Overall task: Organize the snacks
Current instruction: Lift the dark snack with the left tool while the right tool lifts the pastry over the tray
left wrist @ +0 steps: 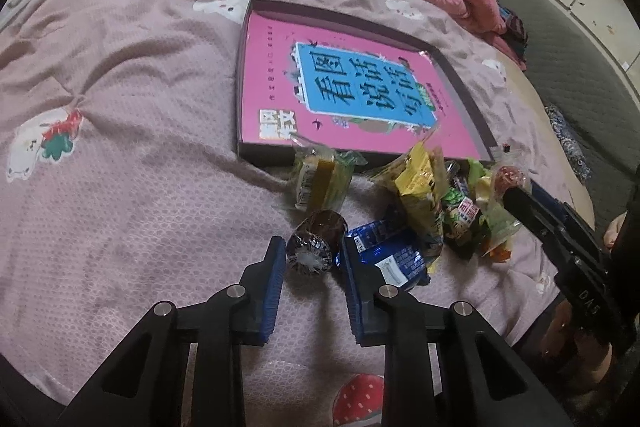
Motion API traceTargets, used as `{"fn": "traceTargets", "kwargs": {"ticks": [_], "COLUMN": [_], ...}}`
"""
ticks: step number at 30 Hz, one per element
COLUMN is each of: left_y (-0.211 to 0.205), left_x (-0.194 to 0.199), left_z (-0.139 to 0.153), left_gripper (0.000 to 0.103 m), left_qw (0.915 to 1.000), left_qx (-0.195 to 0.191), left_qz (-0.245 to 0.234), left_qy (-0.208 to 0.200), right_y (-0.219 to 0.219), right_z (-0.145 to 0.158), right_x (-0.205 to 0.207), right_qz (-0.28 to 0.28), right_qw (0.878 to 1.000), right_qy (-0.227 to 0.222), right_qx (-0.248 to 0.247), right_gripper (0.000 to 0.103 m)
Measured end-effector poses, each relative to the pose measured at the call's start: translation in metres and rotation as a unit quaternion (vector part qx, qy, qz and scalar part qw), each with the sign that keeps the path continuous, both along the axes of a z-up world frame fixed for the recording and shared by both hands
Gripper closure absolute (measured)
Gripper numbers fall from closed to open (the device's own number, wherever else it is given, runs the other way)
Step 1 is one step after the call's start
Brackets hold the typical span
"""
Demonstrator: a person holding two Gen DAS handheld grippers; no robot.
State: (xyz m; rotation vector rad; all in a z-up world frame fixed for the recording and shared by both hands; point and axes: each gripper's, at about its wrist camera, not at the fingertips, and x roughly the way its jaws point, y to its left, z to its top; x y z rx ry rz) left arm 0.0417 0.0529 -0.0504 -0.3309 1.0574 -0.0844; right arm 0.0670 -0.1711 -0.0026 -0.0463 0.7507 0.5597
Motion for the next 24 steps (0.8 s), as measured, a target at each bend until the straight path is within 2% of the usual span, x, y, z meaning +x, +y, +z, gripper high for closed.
{"fn": "traceTargets", "kwargs": {"ticks": [8, 17, 24], "left_y": [-0.002, -0.002, -0.005], "left_x": [0.007, 0.018, 0.018], "left_z": [-0.013, -0.022, -0.020], "left_gripper": [0.074, 0.070, 0.071], "left_qw": [0.9997, 0.9993, 0.9997], "left_qx": [-0.009, -0.021, -0.011], "left_qz": [-0.006, -0.009, -0.018], "left_qy": [0.020, 0.030, 0.015], "right_y": [-0.004, -0.005, -0.005], "right_z": [-0.002, -0.003, -0.001], "right_x": [0.002, 0.004, 0.006], "right_qz": [-0.007, -0.010, -0.013], "right_qw": [1.000, 1.000, 1.000], "right_qy": [0.006, 0.008, 0.002], "right_qx": [0.004, 0.005, 0.007], "right_gripper": [0.062, 0.062, 0.062]}}
